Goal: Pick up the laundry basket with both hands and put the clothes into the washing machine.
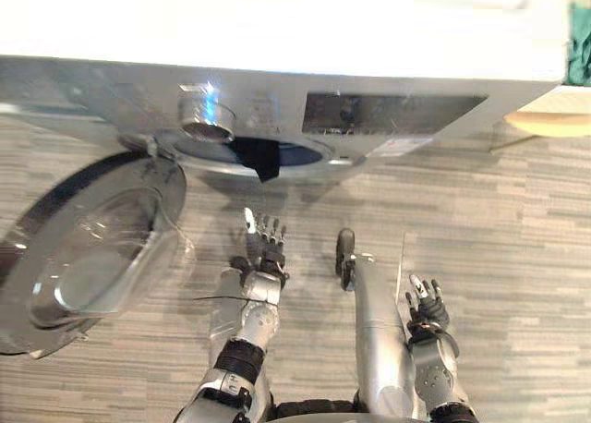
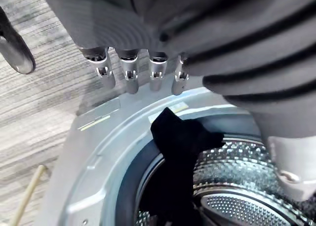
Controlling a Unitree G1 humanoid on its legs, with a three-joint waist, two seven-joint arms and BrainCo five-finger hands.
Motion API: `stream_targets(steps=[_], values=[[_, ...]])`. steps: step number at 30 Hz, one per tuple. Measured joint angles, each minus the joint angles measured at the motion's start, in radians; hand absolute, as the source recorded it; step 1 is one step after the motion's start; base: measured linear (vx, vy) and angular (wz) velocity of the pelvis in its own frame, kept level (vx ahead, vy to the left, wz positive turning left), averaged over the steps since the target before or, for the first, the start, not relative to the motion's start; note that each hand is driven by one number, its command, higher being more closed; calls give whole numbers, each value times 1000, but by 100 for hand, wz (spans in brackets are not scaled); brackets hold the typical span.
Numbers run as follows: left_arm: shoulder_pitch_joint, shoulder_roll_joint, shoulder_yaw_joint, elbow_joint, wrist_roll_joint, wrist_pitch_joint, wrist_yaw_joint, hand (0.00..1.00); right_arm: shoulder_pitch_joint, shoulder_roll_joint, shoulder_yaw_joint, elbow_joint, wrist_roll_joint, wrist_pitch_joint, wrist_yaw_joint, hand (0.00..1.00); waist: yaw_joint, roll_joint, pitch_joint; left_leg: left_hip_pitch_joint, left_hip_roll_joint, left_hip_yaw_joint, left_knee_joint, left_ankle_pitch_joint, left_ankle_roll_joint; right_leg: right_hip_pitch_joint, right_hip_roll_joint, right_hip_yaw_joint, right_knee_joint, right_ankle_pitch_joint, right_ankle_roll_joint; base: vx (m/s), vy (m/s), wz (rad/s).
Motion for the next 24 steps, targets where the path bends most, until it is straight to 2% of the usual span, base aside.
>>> stream_targets(steps=[3, 4, 5, 7, 10, 11, 14, 16, 18, 19, 20, 22, 24], values=[[40, 31, -26, 50, 163, 30, -39, 0, 1, -6, -3, 75, -4, 5, 4, 0, -2, 23, -30, 119, -22, 20, -126, 46, -1, 106, -15, -13, -88, 20, 3, 137, -19, 15], [59, 56, -41, 72, 311, 36, -50, 0, 2, -14, -9, 112, -13, 12, 6, 0, -2, 32, -43, 175, -33, 20, -181, 67, -4, 159, -16, -20, -124, 27, 2, 124, -25, 14], [71, 71, -40, 93, 391, 42, -64, 0, 4, -18, -21, 143, -17, 21, 12, 0, -2, 35, -60, 216, -38, 26, -224, 83, -7, 192, -17, -25, -147, 29, 2, 147, -44, 20], [82, 103, -24, 204, 636, 45, -79, 0, 14, -19, -53, 230, -43, 26, 30, 0, -2, 51, -108, 314, -52, 23, -330, 126, -13, 282, -30, -52, -204, 30, 1, 136, -38, 27], [132, 104, 80, 355, 899, 65, -77, 0, 36, -22, -116, 328, -99, 44, 51, 0, -6, 77, -181, 447, -62, 17, -477, 182, -25, 397, -30, -87, -274, 30, 1, 136, -29, 28], [157, 101, 150, 418, 981, 78, -77, 0, 39, -21, -146, 365, -120, 56, 61, 0, -7, 88, -209, 492, -62, 15, -527, 200, -30, 435, -29, -100, -295, 27, 1, 148, -35, 20], [237, 97, 337, 507, 1064, 120, -78, 0, 42, -21, -221, 433, -180, 80, 69, 0, -5, 115, -261, 575, -52, 2, -584, 217, -33, 529, -21, -133, -331, 8, 10, 104, -20, 22], [297, 92, 419, 506, 1087, 129, -66, 0, 53, -19, -241, 447, -214, 92, 70, 0, -2, 116, -292, 595, -50, -15, -570, 221, -39, 576, -24, -161, -344, -13, 6, 57, -5, 46], [338, 89, 478, 505, 1086, 129, -59, 0, 53, -13, -250, 474, -230, 96, 72, 0, 3, 102, -306, 593, -54, -32, -513, 241, -29, 641, -36, -193, -377, -16, 8, 14, -14, 52], [360, 75, 528, 504, 1081, 128, -58, 0, 55, -9, -263, 487, -260, 101, 79, 0, 26, 90, -321, 572, -62, -39, -441, 257, -16, 690, -47, -223, -408, -16, 8, 8, -22, 40], [370, 70, 557, 504, 1076, 128, -58, 0, 53, -5, -266, 497, -270, 103, 84, 0, 31, 80, -330, 553, -69, -43, -401, 276, -13, 712, -54, -236, -424, -15, 8, 2, -31, 42], [389, 54, 583, 504, 1051, 129, -59, 0, 35, -3, -276, 513, -301, 108, 89, 0, 31, 76, -346, 523, -72, -45, -343, 295, -1, 743, -55, -254, -456, -7, 6, -6, -31, 32], [407, 45, 605, 505, 1030, 130, -59, 0, 6, -2, -290, 527, -308, 109, 89, 0, 33, 76, -349, 512, -67, -46, -309, 298, -6, 766, -47, -257, -493, 14, 4, -29, 16, 1]])
